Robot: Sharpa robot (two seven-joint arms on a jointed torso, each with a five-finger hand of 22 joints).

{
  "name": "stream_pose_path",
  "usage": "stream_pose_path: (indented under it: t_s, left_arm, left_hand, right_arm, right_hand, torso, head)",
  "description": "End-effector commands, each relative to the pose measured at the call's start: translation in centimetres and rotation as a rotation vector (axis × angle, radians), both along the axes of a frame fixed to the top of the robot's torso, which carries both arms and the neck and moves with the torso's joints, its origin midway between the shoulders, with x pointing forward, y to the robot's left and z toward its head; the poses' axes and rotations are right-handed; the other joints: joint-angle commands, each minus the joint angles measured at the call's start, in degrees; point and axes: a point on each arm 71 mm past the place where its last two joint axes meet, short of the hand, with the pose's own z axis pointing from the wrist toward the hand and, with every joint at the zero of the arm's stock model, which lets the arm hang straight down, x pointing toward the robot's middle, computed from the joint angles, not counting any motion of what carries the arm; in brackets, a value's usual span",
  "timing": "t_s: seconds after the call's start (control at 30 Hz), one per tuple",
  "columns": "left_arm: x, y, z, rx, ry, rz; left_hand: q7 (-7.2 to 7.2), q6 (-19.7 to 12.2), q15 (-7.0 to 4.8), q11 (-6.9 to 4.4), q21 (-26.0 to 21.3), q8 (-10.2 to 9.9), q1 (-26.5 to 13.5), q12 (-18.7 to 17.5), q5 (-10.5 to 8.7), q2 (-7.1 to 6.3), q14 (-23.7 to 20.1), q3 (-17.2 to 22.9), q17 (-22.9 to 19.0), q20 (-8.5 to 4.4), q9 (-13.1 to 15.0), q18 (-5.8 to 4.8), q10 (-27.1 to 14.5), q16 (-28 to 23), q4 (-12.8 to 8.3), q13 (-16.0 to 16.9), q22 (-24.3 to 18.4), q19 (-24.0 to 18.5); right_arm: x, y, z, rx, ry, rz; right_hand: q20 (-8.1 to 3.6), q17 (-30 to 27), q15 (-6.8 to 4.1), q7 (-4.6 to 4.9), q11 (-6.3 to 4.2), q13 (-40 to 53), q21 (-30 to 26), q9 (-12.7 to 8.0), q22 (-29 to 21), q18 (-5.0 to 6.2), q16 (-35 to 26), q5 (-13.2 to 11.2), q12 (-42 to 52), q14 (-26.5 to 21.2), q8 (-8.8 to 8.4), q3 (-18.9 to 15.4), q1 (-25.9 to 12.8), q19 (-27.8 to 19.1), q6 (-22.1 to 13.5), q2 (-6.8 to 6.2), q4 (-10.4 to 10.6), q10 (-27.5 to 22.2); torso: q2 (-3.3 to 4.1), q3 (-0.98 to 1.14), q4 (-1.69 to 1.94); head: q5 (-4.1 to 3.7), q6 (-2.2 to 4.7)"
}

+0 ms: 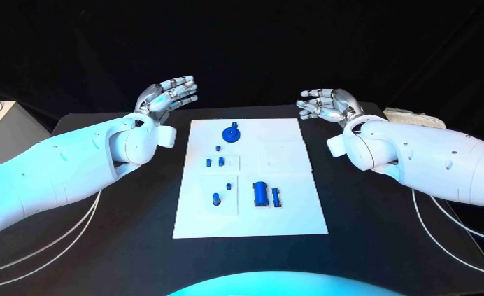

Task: Assemble the parts on the task board

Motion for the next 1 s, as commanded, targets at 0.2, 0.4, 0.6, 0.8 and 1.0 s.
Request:
stream_pose_path:
  t_s: [0.2, 0.4, 0.6, 0.8, 1.0]
  left_arm:
    - [-1.2, -1.4, -0.2, 0.019, 0.002, 0.035]
    - [-3.4, -3.4, -0.4, 0.051, 0.004, 0.098]
    - [-5.7, -5.1, -0.2, 0.083, 0.004, 0.159]
    - [-7.3, -6.1, 0.0, 0.103, 0.003, 0.197]
    - [-7.6, -6.3, 0.1, 0.108, 0.002, 0.205]
  left_hand:
    - [-5.74, -32.4, -6.59, -7.31, -5.5, -5.2, -67.8, -2.3, -9.29, 6.66, -30.3, -18.9, -9.2, -10.78, -9.3, -6.18, -41.0, -3.5, -2.7, -2.3, -11.5, -26.6]
    - [-5.74, -32.4, -6.59, -7.31, -5.5, -5.2, -67.8, -2.3, -9.29, 6.66, -30.3, -18.9, -9.2, -10.78, -9.3, -6.18, -41.0, -3.5, -2.7, -2.3, -11.5, -26.6]
    - [-5.74, -32.4, -6.59, -7.31, -5.5, -5.2, -67.8, -2.3, -9.29, 6.66, -30.3, -18.9, -9.2, -10.78, -9.3, -6.18, -41.0, -3.5, -2.7, -2.3, -11.5, -26.6]
    - [-5.74, -32.4, -6.59, -7.31, -5.5, -5.2, -67.8, -2.3, -9.29, 6.66, -30.3, -18.9, -9.2, -10.78, -9.3, -6.18, -41.0, -3.5, -2.7, -2.3, -11.5, -26.6]
    - [-5.74, -32.4, -6.59, -7.31, -5.5, -5.2, -67.8, -2.3, -9.29, 6.66, -30.3, -18.9, -9.2, -10.78, -9.3, -6.18, -41.0, -3.5, -2.7, -2.3, -11.5, -26.6]
  right_arm:
    - [-1.7, 2.9, 0.2, 0.137, -0.022, -0.036]
    - [-4.1, 6.1, 0.9, 0.301, -0.03, -0.099]
    - [-5.3, 7.4, 1.3, 0.367, -0.025, -0.131]
    - [-5.5, 7.5, 1.4, 0.373, -0.024, -0.133]
    - [-5.5, 7.5, 1.4, 0.373, -0.024, -0.133]
  right_hand:
    - [-7.5, -16.2, -3.46, -7.3, -5.16, -8.3, -2.3, -12.9, -16.1, -6.91, -8.4, -6.9, -3.7, -55.4, -6.92, -18.5, -67.0, -51.9, -32.9, 8.17, -7.2, -56.6]
    - [-7.5, -16.2, -3.46, -7.3, -5.16, -8.3, -2.3, -12.9, -16.1, -6.91, -8.4, -6.9, -3.7, -55.4, -6.92, -18.5, -67.0, -51.9, -32.9, 8.17, -7.2, -56.6]
    - [-7.5, -16.2, -3.46, -7.3, -5.16, -8.3, -2.3, -12.9, -16.1, -6.91, -8.4, -6.9, -3.7, -55.4, -6.92, -18.5, -67.0, -51.9, -32.9, 8.17, -7.2, -56.6]
    - [-7.5, -16.2, -3.46, -7.3, -5.16, -8.3, -2.3, -12.9, -16.1, -6.91, -8.4, -6.9, -3.7, -55.4, -6.92, -18.5, -67.0, -51.9, -32.9, 8.17, -7.2, -56.6]
    - [-7.5, -16.2, -3.46, -7.3, -5.16, -8.3, -2.3, -12.9, -16.1, -6.91, -8.4, -6.9, -3.7, -55.4, -6.92, -18.5, -67.0, -51.9, -32.9, 8.17, -7.2, -56.6]
  torso:
    - [-0.93, 0.3, 0.43]
    - [-2.39, 0.74, 1.08]
    - [-3.29, 1.02, 1.48]
    - [-3.54, 1.09, 1.59]
    - [-3.54, 1.09, 1.59]
  head:
    - [0.22, 2.95]
    - [0.65, 7.54]
    - [0.92, 10.39]
    - [1.0, 11.19]
    - [1.0, 11.19]
